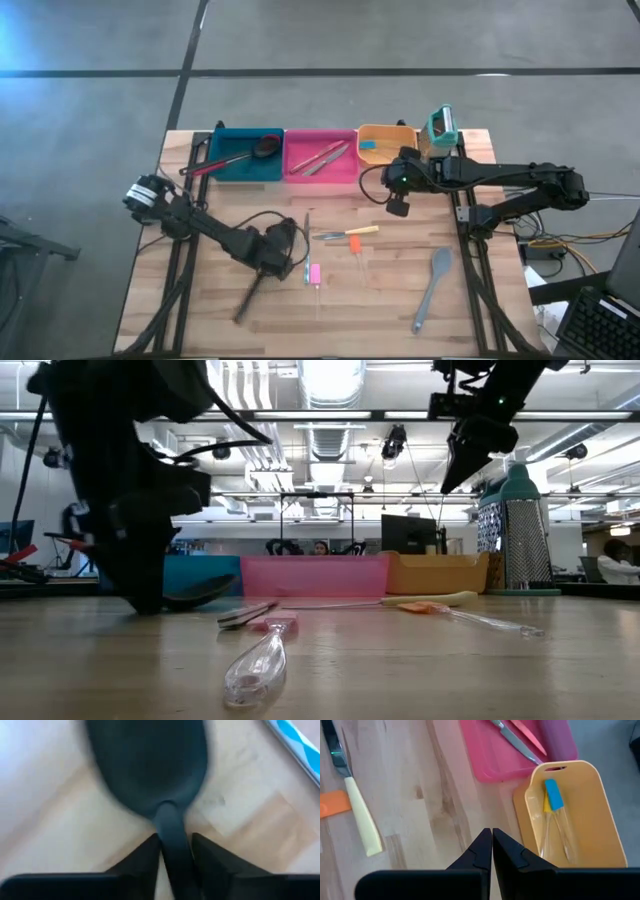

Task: Pick & Place Kitchen Items
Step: Put the black serving spoon into the blue bin, then put the yellow knife into the pink bin

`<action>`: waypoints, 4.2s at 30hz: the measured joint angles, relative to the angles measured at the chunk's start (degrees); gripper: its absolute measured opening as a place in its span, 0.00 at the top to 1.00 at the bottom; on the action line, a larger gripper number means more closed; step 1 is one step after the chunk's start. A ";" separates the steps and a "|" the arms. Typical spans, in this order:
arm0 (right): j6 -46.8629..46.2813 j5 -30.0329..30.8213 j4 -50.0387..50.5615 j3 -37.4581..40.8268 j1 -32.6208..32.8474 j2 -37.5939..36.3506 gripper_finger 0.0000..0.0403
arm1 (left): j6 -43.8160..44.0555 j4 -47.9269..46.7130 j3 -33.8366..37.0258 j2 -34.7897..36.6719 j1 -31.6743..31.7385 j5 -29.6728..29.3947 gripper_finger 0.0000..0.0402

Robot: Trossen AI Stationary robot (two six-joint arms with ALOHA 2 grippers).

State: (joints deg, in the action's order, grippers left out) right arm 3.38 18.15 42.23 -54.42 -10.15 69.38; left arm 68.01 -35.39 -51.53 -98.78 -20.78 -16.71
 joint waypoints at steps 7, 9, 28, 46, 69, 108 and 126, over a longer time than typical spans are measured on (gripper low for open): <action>-0.37 0.00 -0.95 1.59 -0.02 0.00 0.98 | -13.11 -2.41 0.28 6.29 0.87 -10.23 0.83; -0.37 -0.02 -0.99 1.69 -0.02 0.00 0.98 | -15.59 -3.48 -0.76 10.12 1.07 -13.87 0.83; 1.59 -0.02 -7.35 1.74 0.00 0.02 0.98 | -70.85 -4.45 -4.44 39.11 28.41 -27.14 0.83; 1.55 -0.02 -7.66 1.74 0.00 0.07 0.98 | -96.31 -12.02 -9.70 25.05 62.69 -6.72 0.83; 1.77 -0.02 -7.93 1.74 0.00 0.07 0.98 | -96.15 -14.14 -18.59 2.91 66.11 -7.58 0.83; 1.69 -0.02 -8.33 4.12 -0.01 0.00 0.98 | -88.61 -23.46 -19.39 2.91 66.76 -10.19 0.39; 5.47 -7.65 -15.27 4.12 2.27 0.07 0.98 | -64.40 -16.20 -17.82 22.35 53.86 -9.73 0.38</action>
State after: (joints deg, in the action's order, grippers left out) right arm 8.85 10.50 26.96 -50.30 -7.88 69.45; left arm 3.60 -51.59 -69.34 -76.44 33.08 -26.44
